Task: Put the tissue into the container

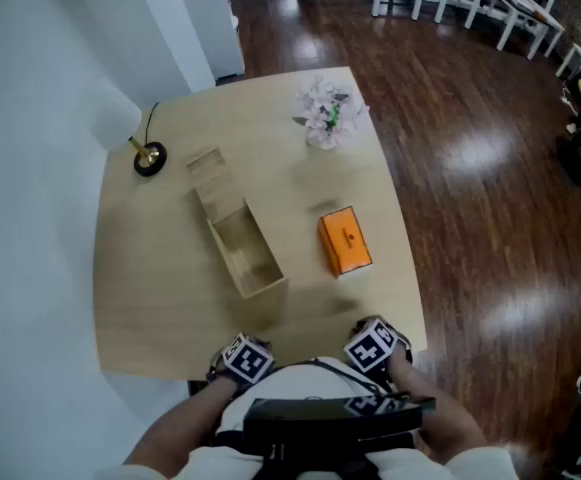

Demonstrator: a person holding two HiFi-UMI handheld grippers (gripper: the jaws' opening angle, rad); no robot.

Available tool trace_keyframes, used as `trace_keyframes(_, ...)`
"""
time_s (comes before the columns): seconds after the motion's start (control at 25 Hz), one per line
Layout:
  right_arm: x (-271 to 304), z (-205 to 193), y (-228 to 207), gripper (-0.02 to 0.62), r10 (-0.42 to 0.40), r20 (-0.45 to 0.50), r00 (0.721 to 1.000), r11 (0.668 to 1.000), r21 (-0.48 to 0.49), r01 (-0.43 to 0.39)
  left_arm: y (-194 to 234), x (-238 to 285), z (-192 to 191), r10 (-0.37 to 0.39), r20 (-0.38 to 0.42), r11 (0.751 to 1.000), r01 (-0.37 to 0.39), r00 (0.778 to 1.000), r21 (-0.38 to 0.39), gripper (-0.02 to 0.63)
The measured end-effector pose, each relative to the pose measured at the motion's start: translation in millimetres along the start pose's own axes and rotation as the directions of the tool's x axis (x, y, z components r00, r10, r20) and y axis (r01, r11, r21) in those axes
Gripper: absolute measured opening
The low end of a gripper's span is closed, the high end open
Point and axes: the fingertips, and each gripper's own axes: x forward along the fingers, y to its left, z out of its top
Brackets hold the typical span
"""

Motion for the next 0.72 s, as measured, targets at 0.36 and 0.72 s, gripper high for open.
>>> trace_keyframes(0.36,-12.3,-1.1,-9.7,0.058,-0.058,0.077,0.995,0.993,0.110,0.049,5.1,-16.7,10.0,-0.037,0.200,0.962,0.089,0.979,-0.257,0.000)
trace_keyframes(0.72,-31.3,-5.7,-47.6,0.058,-0.159,0.140,0.977,0.962,0.246,0.122,2.9,-54.3,38.9,-0.011,0.342,0.941,0.125,0.940,-0.314,0.000)
